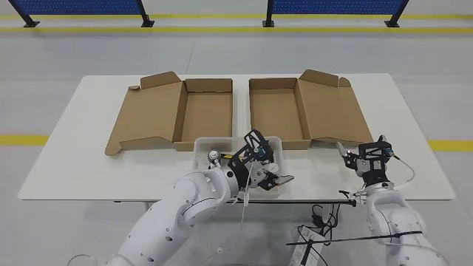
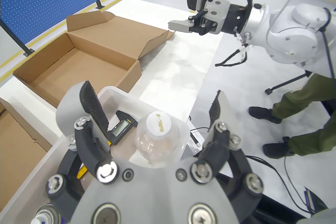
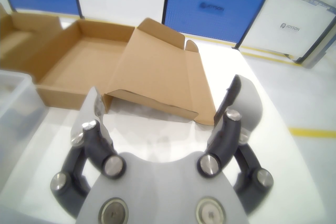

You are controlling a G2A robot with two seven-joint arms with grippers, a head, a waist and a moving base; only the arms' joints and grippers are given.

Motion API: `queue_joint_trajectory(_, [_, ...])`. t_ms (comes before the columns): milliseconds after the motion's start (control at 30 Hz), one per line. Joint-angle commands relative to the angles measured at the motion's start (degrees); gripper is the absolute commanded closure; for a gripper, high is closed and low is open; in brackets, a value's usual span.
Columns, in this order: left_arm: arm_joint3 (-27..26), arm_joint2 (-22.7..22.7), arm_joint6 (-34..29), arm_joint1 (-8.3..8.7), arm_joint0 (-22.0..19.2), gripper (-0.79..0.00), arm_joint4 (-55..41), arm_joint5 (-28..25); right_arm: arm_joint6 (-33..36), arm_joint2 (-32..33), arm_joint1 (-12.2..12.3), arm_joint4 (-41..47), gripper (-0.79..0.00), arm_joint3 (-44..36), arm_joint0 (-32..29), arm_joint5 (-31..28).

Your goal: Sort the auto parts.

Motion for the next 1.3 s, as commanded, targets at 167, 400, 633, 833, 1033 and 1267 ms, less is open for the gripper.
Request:
queue_joint_trajectory(167, [2.7, 1.0, -0.6, -0.31, -0.5, -0.785, -0.3, 0.5, 0.0, 0.0, 0.0, 0.0, -0.785, 0.0, 0.0, 0.0])
queue_joint_trajectory(400, [4.1, 1.1, -1.8, -0.29, 0.0, -0.785, -1.2, -0.1, 0.0, 0.0, 0.0, 0.0, -0.785, 0.0, 0.0, 0.0])
queue_joint_trajectory(633, [6.8, 2.2, -3.0, -0.45, -0.1, -0.785, -1.1, -0.2, 0.0, 0.0, 0.0, 0.0, -0.785, 0.0, 0.0, 0.0])
queue_joint_trajectory(833, [8.4, 2.9, -2.8, -0.67, -0.3, -0.785, -1.1, -0.1, 0.0, 0.0, 0.0, 0.0, -0.785, 0.0, 0.0, 0.0])
queue_joint_trajectory(1033, [9.1, 3.0, -2.5, -0.79, -0.4, -0.502, -1.5, 0.0, 0.0, 0.0, 0.0, 0.0, -0.785, 0.0, 0.0, 0.0])
queue_joint_trajectory(1267, [9.7, 2.9, -2.3, -0.88, -0.6, -0.065, -1.1, 0.7, 0.0, 0.0, 0.0, 0.0, -0.785, 0.0, 0.0, 0.0])
